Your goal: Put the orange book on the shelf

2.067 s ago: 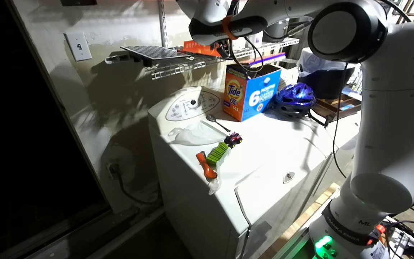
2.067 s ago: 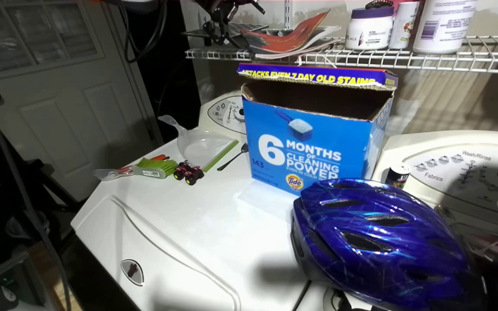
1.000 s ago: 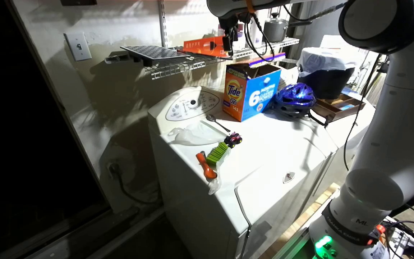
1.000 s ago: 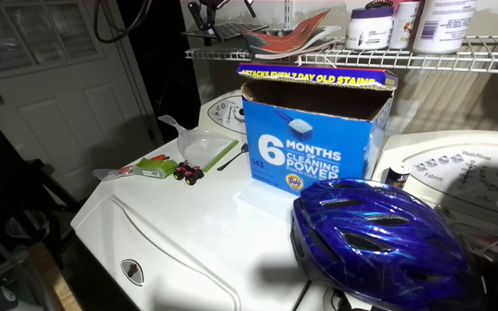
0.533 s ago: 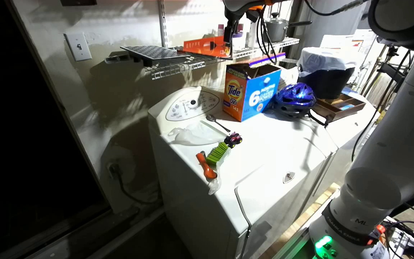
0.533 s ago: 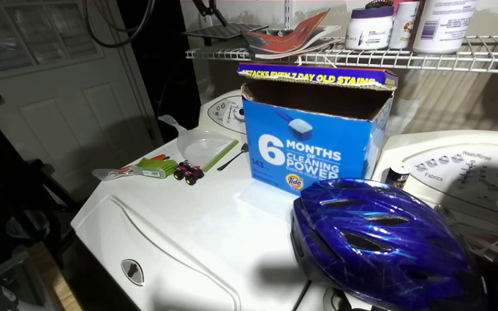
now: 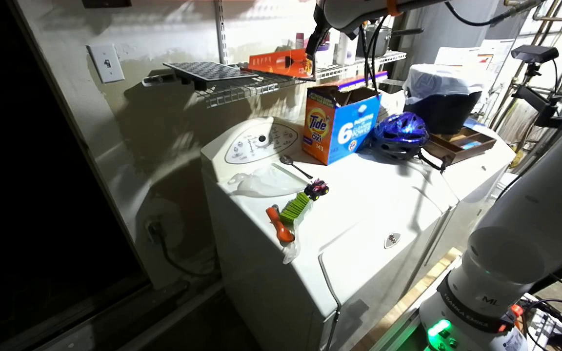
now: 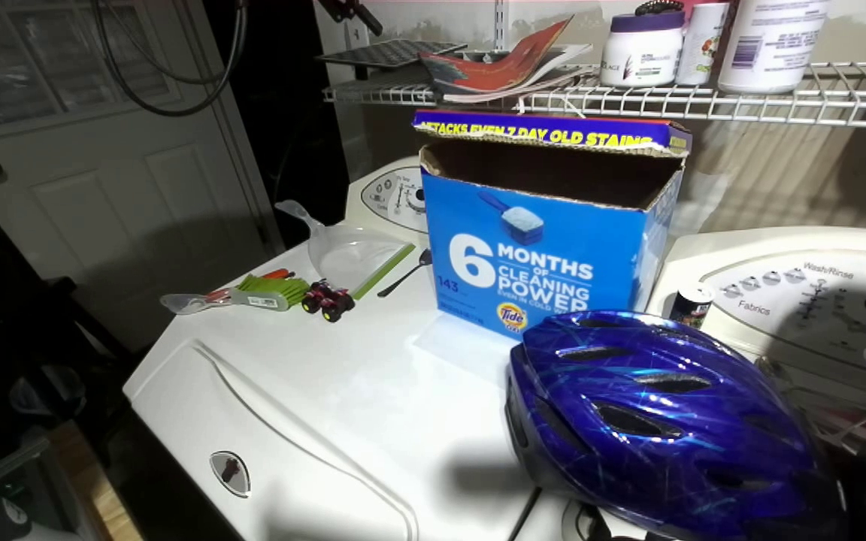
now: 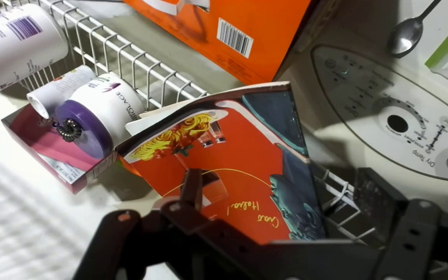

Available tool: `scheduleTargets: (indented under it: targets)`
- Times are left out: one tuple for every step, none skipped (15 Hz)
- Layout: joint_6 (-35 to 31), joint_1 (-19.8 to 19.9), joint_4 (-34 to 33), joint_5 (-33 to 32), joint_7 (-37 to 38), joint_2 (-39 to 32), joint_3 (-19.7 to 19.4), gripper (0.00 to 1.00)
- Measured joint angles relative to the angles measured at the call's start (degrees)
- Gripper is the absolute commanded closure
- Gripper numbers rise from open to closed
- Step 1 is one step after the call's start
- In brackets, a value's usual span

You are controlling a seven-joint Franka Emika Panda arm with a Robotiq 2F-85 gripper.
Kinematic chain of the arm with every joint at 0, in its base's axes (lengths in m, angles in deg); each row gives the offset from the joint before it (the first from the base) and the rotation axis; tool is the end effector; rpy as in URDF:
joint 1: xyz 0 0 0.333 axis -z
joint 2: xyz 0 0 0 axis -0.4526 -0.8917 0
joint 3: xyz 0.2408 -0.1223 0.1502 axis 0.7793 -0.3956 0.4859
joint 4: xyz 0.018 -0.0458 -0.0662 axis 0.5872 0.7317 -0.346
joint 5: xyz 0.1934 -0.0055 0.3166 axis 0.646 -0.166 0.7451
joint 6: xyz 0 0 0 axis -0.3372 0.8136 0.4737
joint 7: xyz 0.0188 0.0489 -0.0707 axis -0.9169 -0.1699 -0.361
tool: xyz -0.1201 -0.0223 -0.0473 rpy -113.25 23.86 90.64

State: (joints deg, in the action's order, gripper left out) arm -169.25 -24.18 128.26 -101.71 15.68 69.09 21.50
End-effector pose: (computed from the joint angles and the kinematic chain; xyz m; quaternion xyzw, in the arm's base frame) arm 0.5545 -0.0577 0.6282 0.9079 0.2076 0.2658 0.2490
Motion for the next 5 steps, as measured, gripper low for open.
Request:
scheduleTargets:
  targets:
    - [-1.0,0.0,1.4,-0.1,0.7,0.7,0.0,0.0]
    - [-1.9,0.1,2.6,-0.5,1.5,1.5,0.0,0.0]
    - [-2.9,0.1,3.6,-1.4,2.6,2.0,0.0,0.0]
    - [-3.8,0.2,4.6,-2.9,4.0,2.5,0.0,0.0]
    - [-4.4,0.3,5.4,-4.0,5.2,2.9,0.0,0.0]
